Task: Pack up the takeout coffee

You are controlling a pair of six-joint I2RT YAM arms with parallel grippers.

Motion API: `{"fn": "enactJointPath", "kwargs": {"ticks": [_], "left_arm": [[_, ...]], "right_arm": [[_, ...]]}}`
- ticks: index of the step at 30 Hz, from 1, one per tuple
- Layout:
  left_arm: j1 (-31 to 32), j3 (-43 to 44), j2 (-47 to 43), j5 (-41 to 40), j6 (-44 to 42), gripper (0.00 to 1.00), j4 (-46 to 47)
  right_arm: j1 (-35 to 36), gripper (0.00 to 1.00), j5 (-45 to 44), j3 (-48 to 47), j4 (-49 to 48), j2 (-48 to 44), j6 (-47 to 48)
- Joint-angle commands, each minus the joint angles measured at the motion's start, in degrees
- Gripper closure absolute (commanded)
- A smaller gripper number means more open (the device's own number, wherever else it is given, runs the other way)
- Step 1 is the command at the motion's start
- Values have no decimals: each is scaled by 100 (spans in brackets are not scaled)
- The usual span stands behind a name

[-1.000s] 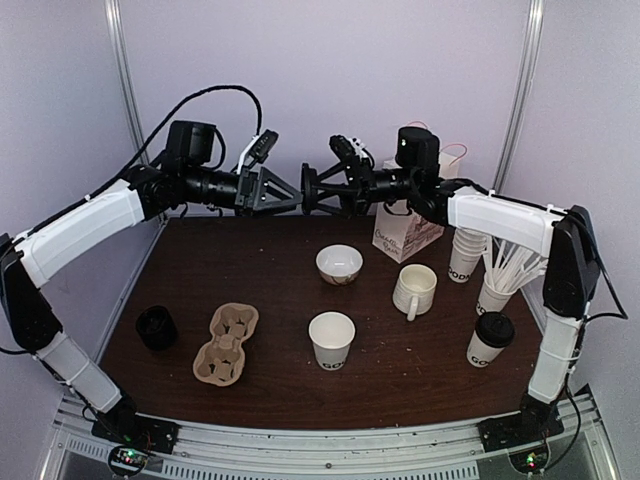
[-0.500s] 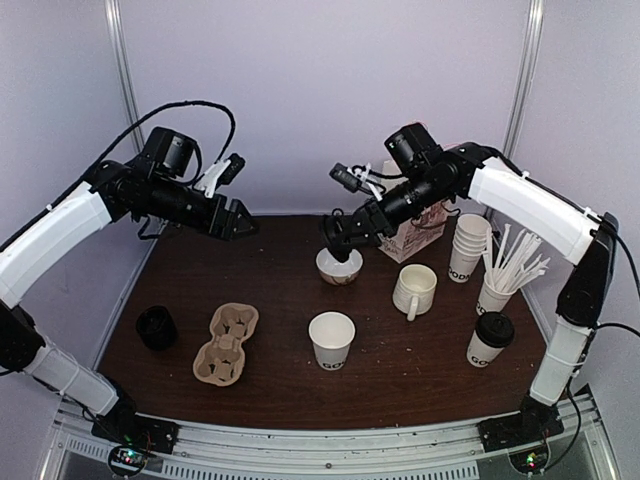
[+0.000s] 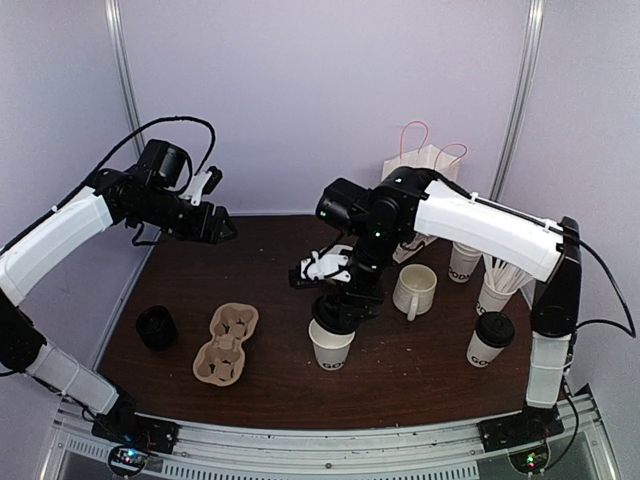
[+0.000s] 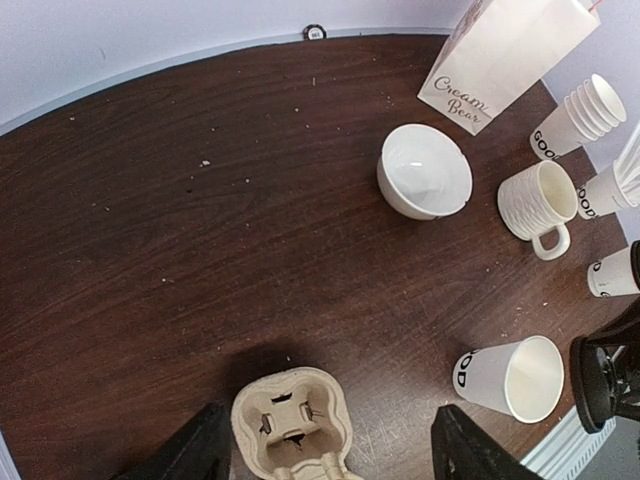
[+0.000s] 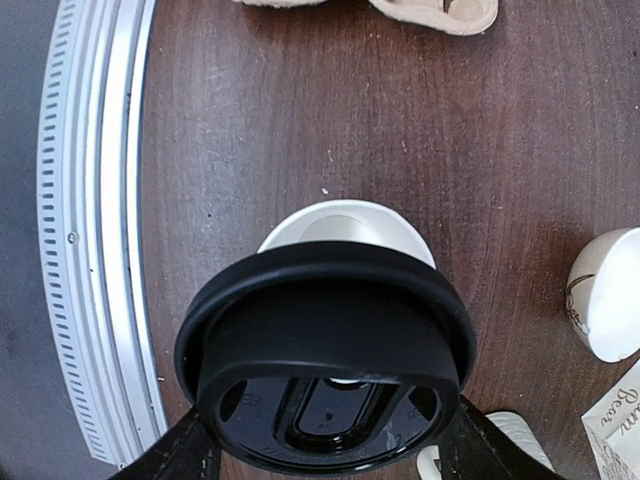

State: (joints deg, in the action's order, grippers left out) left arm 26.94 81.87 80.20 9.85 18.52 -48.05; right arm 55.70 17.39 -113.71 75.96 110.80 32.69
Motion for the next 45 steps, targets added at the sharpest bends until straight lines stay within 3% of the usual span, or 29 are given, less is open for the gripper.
{"fn": "enactJointPath", "kwargs": {"ticks": [1,17,45], "left_arm": [[-61,-93,-118,49,-45,29,182],[-134,-334,-178,95,-138,28,209],[-145,-548,-197,202,-95,28,312]], "right_arm": [[127,29,-650,-327,435,290,250],[393,25,-1125,-683,542,965,178],[590,19,-1321,-809,584,1258,99]]}}
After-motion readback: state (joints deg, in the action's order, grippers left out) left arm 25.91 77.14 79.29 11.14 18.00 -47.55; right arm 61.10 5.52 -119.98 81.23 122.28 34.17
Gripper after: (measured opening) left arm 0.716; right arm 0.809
